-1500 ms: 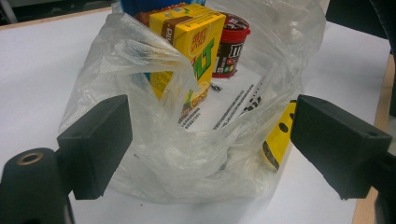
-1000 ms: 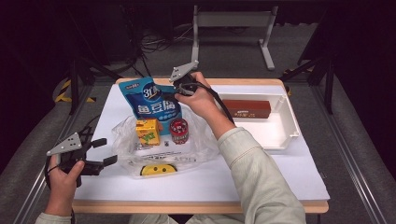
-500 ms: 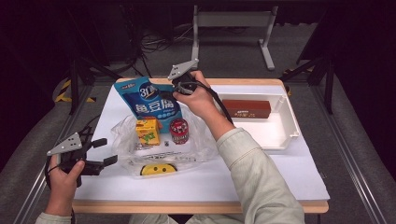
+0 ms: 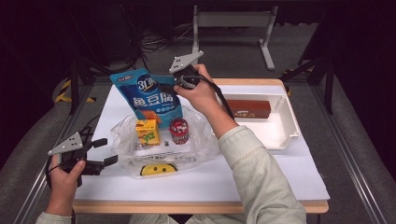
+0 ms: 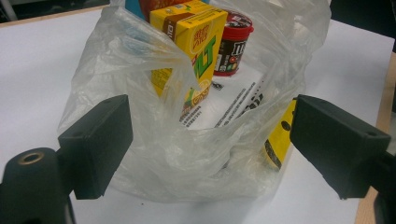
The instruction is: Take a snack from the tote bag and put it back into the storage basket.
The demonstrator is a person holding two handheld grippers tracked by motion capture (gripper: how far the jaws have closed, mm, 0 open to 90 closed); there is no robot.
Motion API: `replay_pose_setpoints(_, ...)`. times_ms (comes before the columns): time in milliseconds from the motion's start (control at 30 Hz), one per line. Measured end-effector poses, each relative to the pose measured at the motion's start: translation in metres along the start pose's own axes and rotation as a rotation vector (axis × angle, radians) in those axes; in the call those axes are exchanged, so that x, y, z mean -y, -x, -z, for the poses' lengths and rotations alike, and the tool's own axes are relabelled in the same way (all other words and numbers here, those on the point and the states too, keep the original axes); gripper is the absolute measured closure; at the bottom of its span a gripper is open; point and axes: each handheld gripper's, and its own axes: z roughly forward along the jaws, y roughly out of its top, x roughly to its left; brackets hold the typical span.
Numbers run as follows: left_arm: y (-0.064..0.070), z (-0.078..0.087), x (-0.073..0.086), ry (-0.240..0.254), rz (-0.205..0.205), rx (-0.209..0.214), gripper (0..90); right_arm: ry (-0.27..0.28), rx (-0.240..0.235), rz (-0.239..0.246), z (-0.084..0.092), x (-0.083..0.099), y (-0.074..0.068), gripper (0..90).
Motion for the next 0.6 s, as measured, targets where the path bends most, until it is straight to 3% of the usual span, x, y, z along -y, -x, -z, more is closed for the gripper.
replay_pose_setpoints(600,-0.001,0.000,-0.001,-0.004,-0.012,-0.007,13.4,0.089,0.042,0.024,0.032,-0.024,-0.002,90.0)
